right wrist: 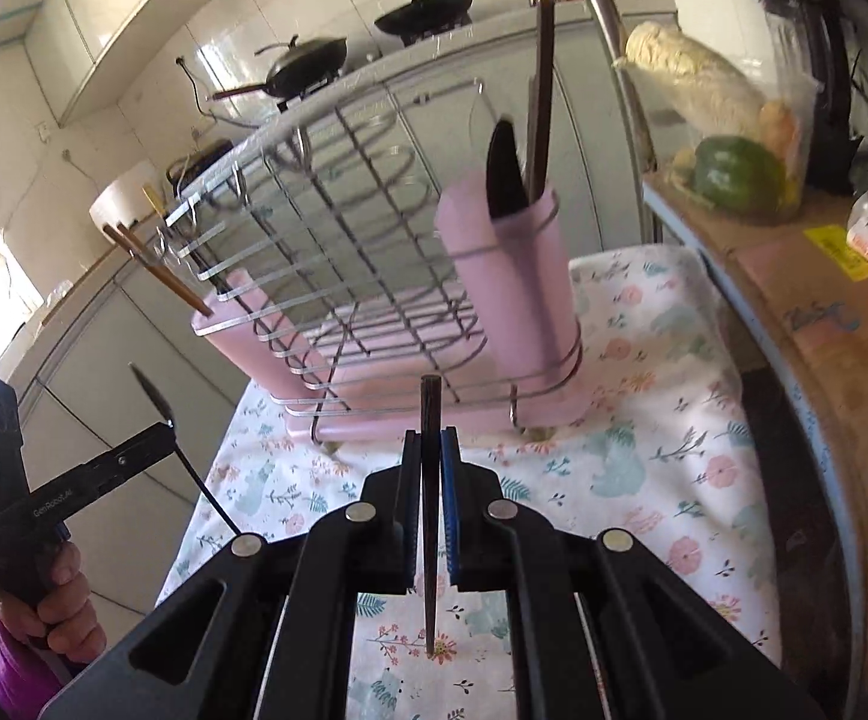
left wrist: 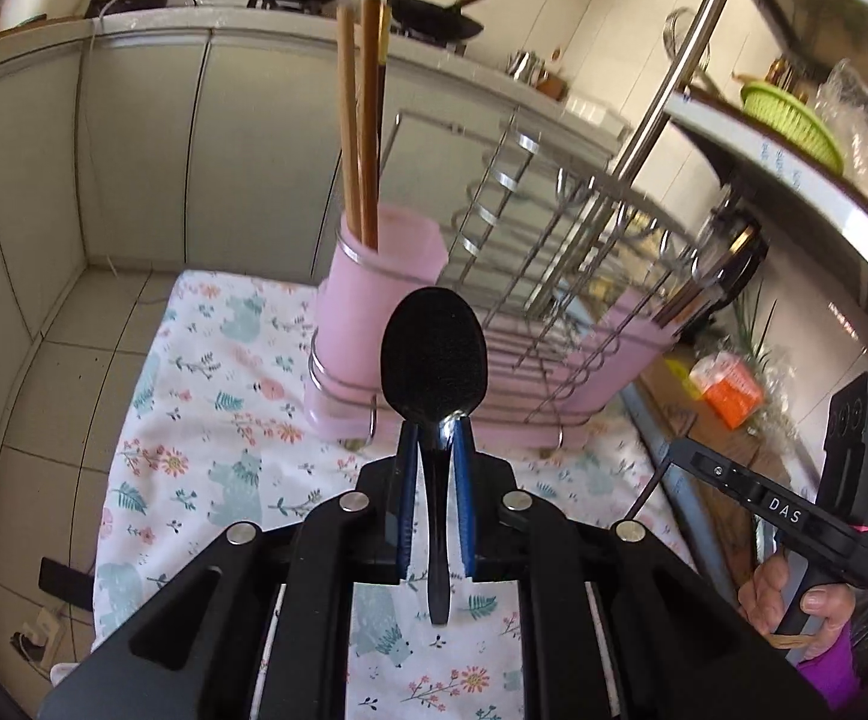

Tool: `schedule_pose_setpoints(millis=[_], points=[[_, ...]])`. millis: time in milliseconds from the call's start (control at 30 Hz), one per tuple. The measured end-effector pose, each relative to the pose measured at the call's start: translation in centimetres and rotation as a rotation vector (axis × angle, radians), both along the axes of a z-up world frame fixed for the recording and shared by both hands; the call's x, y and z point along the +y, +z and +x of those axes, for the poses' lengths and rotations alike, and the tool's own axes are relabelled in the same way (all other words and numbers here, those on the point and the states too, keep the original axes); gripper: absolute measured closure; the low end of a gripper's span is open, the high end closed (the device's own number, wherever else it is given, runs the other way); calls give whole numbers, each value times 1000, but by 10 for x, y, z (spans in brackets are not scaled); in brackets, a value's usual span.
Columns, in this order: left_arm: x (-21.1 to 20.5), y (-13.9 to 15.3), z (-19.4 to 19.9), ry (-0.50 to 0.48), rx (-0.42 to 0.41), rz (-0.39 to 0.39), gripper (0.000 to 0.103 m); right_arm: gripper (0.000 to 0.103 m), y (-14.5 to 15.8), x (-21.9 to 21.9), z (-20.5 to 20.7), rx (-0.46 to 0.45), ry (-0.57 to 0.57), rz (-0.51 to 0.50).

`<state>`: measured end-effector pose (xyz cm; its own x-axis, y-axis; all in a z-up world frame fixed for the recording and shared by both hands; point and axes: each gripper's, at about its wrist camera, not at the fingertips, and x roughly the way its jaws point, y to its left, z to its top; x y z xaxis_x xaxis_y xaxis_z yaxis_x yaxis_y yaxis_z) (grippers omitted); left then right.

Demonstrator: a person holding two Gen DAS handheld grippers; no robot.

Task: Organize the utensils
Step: 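Lift the held spoon and chopstick up toward the pink cups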

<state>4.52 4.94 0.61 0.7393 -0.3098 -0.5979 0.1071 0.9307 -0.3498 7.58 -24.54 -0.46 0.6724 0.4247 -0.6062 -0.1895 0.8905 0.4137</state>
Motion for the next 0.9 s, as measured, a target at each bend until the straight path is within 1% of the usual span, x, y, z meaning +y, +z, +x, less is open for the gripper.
schedule_pose_setpoints(millis=[100,300,467,767,900], points=[[6,16,-6,16,-62,-20,93,97,13,-7,-3,-38,-26,8],[12,40,-12,18,-142,-39,93,97,42,-22,-8,-115,-57,1],[15,55,-15,23,-188,-44,93,97,65,-27,-9,-185,-77,-12],[16,81,-15,24,-259,-31,93,97,126,-31,-12,-353,-100,-50],[19,101,-15,34,-310,-30,93,97,151,-29,-13,-423,-110,-68]])
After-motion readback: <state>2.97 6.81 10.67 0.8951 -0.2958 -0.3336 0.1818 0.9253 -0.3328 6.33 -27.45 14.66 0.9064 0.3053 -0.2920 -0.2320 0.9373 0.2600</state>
